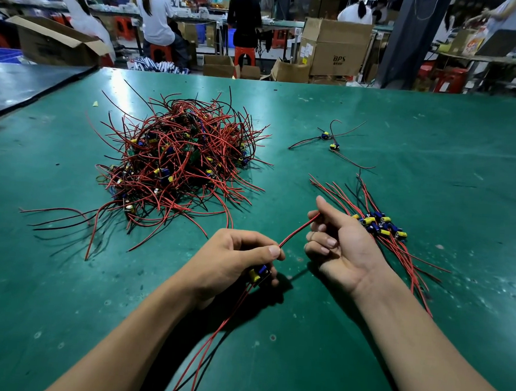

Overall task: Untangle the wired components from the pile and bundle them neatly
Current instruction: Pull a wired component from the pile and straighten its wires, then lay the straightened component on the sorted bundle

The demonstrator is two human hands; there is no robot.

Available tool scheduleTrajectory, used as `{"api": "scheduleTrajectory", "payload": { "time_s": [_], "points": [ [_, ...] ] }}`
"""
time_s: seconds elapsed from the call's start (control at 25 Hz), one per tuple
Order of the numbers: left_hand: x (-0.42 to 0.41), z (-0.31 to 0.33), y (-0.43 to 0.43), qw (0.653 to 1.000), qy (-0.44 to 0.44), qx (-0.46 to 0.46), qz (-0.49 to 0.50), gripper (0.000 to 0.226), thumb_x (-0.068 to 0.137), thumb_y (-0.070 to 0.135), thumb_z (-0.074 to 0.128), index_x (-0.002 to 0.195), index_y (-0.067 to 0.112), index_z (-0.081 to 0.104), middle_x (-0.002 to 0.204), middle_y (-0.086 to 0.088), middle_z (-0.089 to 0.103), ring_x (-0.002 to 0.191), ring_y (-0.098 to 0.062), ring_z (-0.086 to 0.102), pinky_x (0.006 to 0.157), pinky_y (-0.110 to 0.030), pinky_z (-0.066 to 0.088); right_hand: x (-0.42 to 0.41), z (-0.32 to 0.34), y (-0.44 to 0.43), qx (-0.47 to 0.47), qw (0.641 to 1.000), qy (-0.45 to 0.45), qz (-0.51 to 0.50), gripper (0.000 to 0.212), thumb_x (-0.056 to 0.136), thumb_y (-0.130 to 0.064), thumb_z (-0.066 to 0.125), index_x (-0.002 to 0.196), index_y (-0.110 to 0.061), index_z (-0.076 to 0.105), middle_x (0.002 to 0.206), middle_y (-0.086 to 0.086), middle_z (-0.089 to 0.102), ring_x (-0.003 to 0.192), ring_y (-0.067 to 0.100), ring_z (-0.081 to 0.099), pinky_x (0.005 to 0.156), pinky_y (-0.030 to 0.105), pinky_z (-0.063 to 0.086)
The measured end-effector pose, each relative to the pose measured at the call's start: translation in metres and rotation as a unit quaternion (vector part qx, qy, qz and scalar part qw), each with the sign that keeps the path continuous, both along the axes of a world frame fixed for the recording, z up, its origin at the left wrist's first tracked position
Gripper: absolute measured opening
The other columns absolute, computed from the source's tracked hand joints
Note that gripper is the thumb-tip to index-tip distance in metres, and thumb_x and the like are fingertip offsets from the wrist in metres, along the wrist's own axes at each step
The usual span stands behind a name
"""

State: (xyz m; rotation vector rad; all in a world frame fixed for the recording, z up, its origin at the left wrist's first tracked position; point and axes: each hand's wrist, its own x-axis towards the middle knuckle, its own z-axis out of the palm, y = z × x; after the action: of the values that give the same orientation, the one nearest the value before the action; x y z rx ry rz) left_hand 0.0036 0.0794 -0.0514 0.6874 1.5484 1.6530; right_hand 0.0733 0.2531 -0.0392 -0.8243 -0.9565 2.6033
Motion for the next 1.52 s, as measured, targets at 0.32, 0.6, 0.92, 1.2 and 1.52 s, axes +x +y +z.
{"api": "scheduleTrajectory", "payload": {
  "time_s": [0.32,0.6,0.92,1.2,1.52],
  "points": [
    [-0.001,-0.001,0.001,1.000,-0.017,0.000,0.006,0.019,0.076,0.021,0.071,0.085,0.004,0.073,0.065,-0.015,0.064,0.060,-0.024,0.064,0.057,-0.021,0.048,0.004,0.006,0.001,-0.078,0.996,0.028,0.042,0.032,0.081,-0.033,0.070,0.064,-0.010,0.056,0.059,-0.007,0.028,0.032,0.004,0.023,0.032,0.016,0.018],
    [-0.005,0.004,0.006,0.985,-0.144,0.033,0.092,0.033,0.098,0.028,0.050,0.108,-0.001,0.063,0.085,-0.017,0.071,0.073,-0.030,0.072,0.071,-0.036,0.060,0.006,0.002,-0.002,0.095,0.995,-0.021,-0.001,0.080,0.073,-0.082,0.057,0.102,-0.007,0.065,0.060,-0.003,0.037,0.043,0.009,0.024,0.038,0.021,0.020],
    [-0.010,0.011,0.007,0.956,-0.251,0.054,0.145,0.058,0.099,0.047,0.039,0.130,-0.001,0.050,0.118,-0.022,0.067,0.105,-0.035,0.067,0.089,-0.041,0.056,0.002,-0.007,-0.017,0.256,0.965,-0.031,0.043,0.055,0.073,-0.064,0.069,0.095,-0.014,0.069,0.061,-0.007,0.041,0.044,0.009,0.031,0.046,0.023,0.020],
    [-0.008,0.015,0.000,0.963,-0.241,0.079,0.089,0.079,0.092,0.070,0.026,0.143,0.011,0.042,0.137,-0.015,0.057,0.116,-0.022,0.060,0.092,-0.034,0.054,0.008,-0.013,-0.047,0.514,0.856,0.006,0.049,0.019,0.080,-0.027,0.083,0.086,-0.021,0.066,0.071,-0.008,0.068,0.058,0.006,0.056,0.058,0.022,0.046],
    [-0.006,0.012,0.003,0.947,-0.285,0.122,0.085,0.086,0.082,0.074,0.038,0.140,0.012,0.049,0.138,-0.009,0.057,0.122,-0.020,0.057,0.110,-0.038,0.038,0.002,-0.024,-0.046,0.587,0.808,-0.054,-0.014,0.018,0.077,-0.017,0.081,0.085,-0.020,0.065,0.076,-0.004,0.072,0.066,0.005,0.063,0.070,0.028,0.054]
  ]
}}
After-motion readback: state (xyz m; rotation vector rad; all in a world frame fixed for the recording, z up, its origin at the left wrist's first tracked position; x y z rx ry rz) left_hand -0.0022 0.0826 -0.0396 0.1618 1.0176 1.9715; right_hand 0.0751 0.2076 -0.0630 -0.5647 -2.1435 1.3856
